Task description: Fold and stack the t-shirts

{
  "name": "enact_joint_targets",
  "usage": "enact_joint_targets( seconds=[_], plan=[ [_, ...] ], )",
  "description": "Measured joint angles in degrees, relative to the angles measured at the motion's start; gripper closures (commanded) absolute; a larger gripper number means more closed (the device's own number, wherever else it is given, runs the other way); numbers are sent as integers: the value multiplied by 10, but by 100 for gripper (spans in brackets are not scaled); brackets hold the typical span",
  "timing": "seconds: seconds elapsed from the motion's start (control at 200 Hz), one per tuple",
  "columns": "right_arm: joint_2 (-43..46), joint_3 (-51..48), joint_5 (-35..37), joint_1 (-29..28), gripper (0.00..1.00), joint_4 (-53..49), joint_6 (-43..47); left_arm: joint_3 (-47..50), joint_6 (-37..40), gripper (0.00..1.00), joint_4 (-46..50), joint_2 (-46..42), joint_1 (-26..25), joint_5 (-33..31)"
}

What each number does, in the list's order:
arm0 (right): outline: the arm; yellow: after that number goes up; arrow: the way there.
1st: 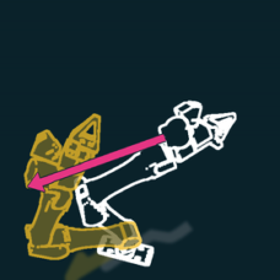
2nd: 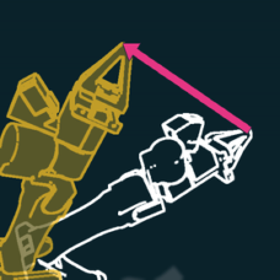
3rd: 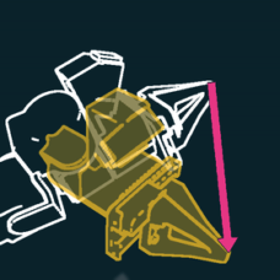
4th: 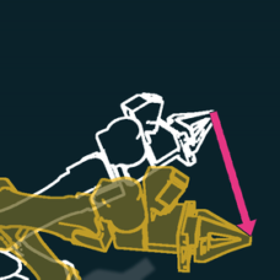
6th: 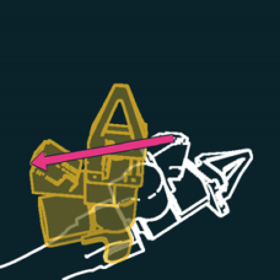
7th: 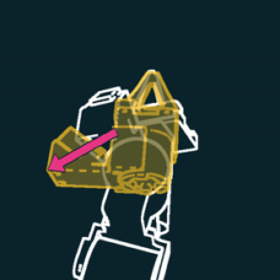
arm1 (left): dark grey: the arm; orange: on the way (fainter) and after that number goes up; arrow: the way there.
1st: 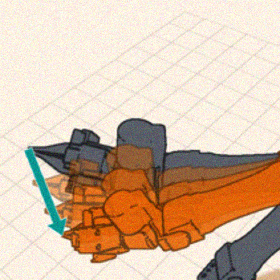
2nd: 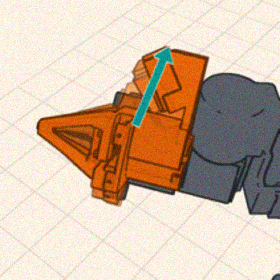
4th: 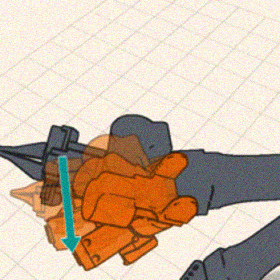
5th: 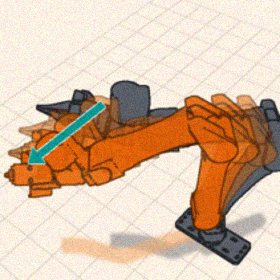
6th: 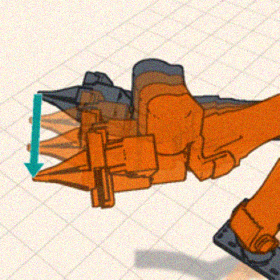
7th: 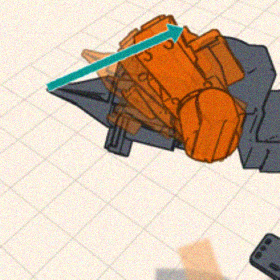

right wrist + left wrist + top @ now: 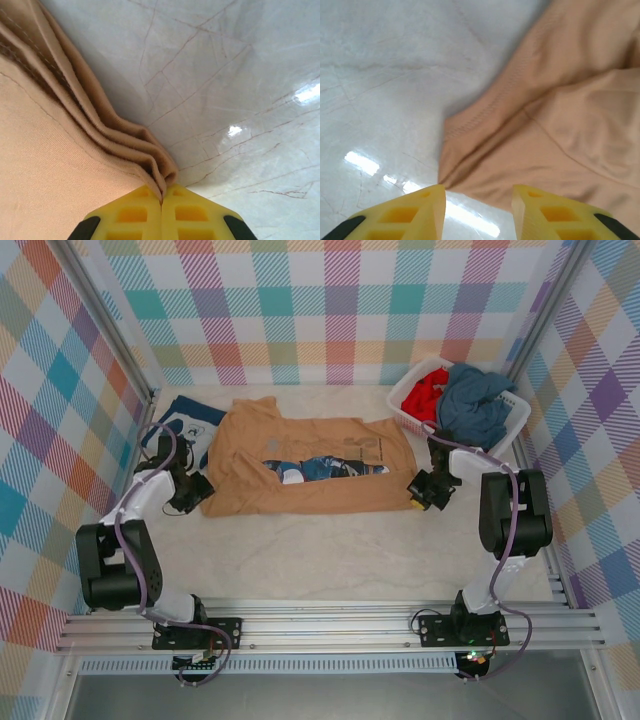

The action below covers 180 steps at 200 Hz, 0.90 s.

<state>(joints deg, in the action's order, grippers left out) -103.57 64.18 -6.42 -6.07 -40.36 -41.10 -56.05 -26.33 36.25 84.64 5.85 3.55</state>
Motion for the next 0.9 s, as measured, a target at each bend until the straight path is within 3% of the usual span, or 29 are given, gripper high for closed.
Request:
enact_joint_targets(
  seconds=[0.115,0.305,0.445,0.9],
  plan=[
    [0,0,2,0,100,-6,0,33,4,53,-4,-10,-2,14],
    [-1,7,2,0,100,-16,0,62,4,53,-9,31,-2,19],
    [-5,16,2,0,100,-17,0,53,7,62,-21,77,-2,15],
    [-7,16,14,0,100,-24,1,37,52,100,-54,81,0,-11]
  ],
)
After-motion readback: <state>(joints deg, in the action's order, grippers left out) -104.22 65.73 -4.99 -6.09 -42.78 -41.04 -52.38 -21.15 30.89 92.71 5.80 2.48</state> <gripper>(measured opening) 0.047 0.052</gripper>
